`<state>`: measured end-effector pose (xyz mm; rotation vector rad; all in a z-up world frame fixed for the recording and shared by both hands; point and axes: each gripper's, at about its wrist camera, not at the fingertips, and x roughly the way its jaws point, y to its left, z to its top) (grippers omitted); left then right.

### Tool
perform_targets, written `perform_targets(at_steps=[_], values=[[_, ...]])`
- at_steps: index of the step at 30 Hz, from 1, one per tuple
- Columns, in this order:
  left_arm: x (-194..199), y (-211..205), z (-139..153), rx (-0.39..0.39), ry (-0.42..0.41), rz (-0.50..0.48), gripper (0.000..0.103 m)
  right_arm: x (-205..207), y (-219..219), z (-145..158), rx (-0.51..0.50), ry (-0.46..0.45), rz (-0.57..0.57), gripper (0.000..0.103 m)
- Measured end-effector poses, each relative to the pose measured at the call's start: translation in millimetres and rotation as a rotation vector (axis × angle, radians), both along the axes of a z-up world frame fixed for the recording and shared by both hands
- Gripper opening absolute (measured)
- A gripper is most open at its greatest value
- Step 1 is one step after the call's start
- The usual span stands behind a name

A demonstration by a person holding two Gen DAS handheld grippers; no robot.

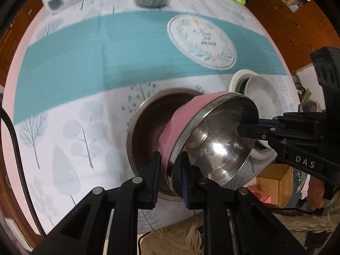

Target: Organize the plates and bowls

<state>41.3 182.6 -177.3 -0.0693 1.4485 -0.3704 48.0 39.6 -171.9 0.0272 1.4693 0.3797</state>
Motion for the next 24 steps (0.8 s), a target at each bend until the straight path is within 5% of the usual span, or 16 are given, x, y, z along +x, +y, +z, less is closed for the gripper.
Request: perform_targets(at_steps=[5,10,12,24], values=[[-1.1,6.3,-12.1,0.013,0.022,0.026,0.017,3.0,9.8,-7.3,-0.012,-0.004,0.031,0.011],[2.8,5.7,-13.0,0.054,0.001,0.029,0.044,7.3,14.5,-8.7,-0.042,-0.026,0.046,0.014],[4.4,8.5,-10.2,0.066,-0.015,0.035,0.051,9.3,14.1,-6.6,-0.033,-0.029,0.049,0.026],[20.0,23.5,8.4,0.053,-0.069,0.091,0.053,19.6,5.3,2.0,-0.009,-0.048,0.03,0.03]])
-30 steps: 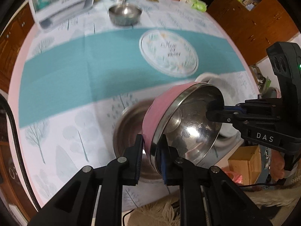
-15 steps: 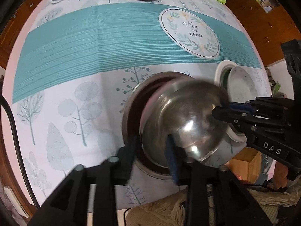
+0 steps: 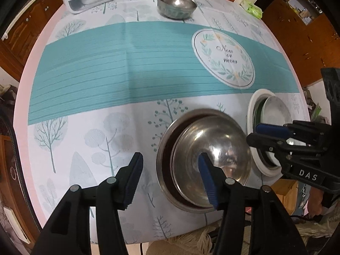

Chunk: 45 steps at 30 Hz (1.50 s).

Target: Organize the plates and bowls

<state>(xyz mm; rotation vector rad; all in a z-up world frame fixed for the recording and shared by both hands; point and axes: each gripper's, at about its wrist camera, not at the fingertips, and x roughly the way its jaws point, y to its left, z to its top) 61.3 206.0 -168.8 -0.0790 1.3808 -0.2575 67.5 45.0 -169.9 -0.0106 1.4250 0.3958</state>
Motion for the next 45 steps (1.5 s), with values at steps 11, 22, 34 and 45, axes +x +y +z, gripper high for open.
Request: perform_targets(at_steps=[11,22,34,45], values=[[31.5,-5.8,35.1,0.013,-0.093,-0.011,0.06,19.8,-6.3,26.6,0.053,-0.045,-0.001,0.03],[75.3,-10.4,107.2,0.058,-0.281,-0.029,0.073,58.1,-25.6,85.2,0.06,-0.185,-0.025,0.03],[132.8,-15.5,170.5,0.124,-0.424,-0.04,0.082,112.7,-51.6,179.9,0.044,-0.424,-0.091,0.041],[217.6,-37.1,152.6,0.123,-0.463,-0.046,0.085,205.5,-59.6,172.8,0.08,-0.417,-0.149,0.05]])
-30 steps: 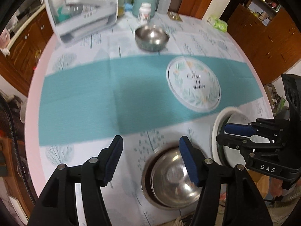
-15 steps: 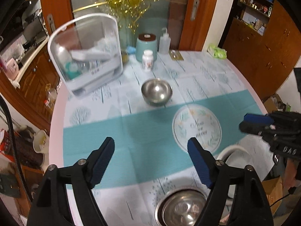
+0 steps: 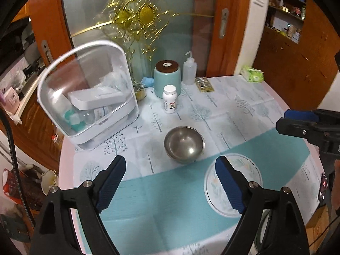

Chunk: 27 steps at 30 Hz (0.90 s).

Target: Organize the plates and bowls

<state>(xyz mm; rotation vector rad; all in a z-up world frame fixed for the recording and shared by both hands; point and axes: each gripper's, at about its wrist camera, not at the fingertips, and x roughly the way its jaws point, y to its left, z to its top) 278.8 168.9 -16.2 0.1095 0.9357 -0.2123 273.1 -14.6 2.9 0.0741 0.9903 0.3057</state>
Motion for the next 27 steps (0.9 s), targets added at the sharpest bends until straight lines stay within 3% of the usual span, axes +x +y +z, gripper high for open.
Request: perform_targets(at_steps=[10,22,27], values=[[82.9,1.6,-88.4,-0.07,0.181,0.098,0.085,70.8,-12.5,-72.4,0.045,0.121,-0.066,0.05],[135.5,10.2,-188.2,-0.104,0.341,0.207,0.085,125.6,-1.1,-171.9,0.095,0.286,-0.097,0.05],[145.3,6.4,-208.4,-0.111,0.355,0.209,0.072,135.9,7.0,-197.4,0.092,0.337,-0.091,0.05]])
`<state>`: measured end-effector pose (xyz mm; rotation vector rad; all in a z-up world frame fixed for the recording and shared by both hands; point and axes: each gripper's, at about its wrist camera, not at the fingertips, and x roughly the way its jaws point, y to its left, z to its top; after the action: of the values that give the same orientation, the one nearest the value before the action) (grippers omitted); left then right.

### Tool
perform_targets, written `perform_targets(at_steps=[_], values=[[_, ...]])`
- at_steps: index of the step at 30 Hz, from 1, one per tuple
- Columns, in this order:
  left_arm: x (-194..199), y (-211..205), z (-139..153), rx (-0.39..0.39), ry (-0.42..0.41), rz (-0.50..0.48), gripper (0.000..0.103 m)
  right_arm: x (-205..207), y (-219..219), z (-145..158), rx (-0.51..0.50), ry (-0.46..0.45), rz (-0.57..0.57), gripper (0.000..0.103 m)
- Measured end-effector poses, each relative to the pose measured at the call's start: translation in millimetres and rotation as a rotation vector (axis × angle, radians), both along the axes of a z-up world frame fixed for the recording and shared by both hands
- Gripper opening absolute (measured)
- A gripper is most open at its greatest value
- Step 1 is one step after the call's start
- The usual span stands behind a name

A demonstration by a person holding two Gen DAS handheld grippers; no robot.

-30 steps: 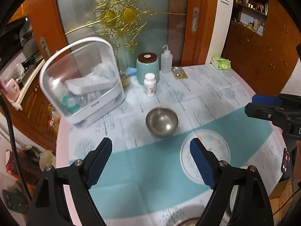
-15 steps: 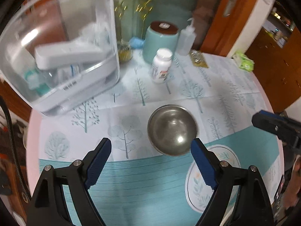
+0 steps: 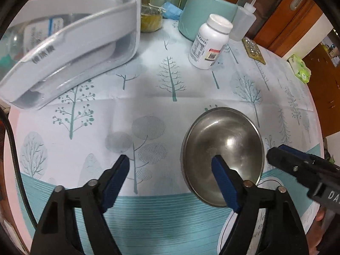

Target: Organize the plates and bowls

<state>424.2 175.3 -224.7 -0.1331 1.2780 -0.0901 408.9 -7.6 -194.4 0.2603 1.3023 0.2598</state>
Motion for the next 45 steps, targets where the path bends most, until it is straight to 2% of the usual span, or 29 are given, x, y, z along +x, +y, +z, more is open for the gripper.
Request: perform_targets(at_steps=[2,4,5,6,10,16,22,28,35,40,45], values=[[2.2,-1.8,-5.3,-0.003,0.013,-0.004,0.057,2.2,2.3,-7.5,0.001,0.017,0.004,0.046],[4.2,-3.7,-13.8,-0.026,0.042,-0.013,0.032,4.3,5.0,-15.4,0.015,0.043,0.015,0.033],[5.3,-4.6,-17.8,-0.032,0.054,-0.017,0.028,4.0,5.6,-18.3,0.018,0.054,0.019,0.022],[5.5,-6.6,-20.9,-0.039,0.059,-0.02,0.025,4.1,6.5,-22.5,0.025,0.069,0.021,0.016],[3.8,-13.4,-22.1,-0.049,0.048,-0.031,0.009,1.9,6.9,-25.7,0.068,0.084,0.018,0.011],[-13.7,-22.2,-6.8,-0.005,0.033,-0.072,0.009,-15.3,6.3,-18.9,0.064,0.095,0.014,0.01],[-47.0,-20.6,24.3,-0.021,0.043,-0.126,0.01,-56.1,1.1,4.4,0.113,0.094,0.034,0.01],[-107.4,-20.5,70.6,-0.012,0.014,-0.186,0.012,-114.7,-2.5,39.1,0.149,0.062,0.033,0.01],[-191.4,-14.7,118.2,-0.036,-0.027,-0.228,0.014,-192.3,-0.8,82.4,0.147,-0.027,0.039,0.01],[-259.7,-15.4,127.3,-0.028,-0.04,-0.262,0.014,-249.6,4.3,92.1,0.128,-0.055,0.054,0.01],[-311.0,-18.2,113.5,-0.004,-0.019,-0.272,0.015,-290.7,12.2,83.7,0.097,-0.051,0.086,0.01]])
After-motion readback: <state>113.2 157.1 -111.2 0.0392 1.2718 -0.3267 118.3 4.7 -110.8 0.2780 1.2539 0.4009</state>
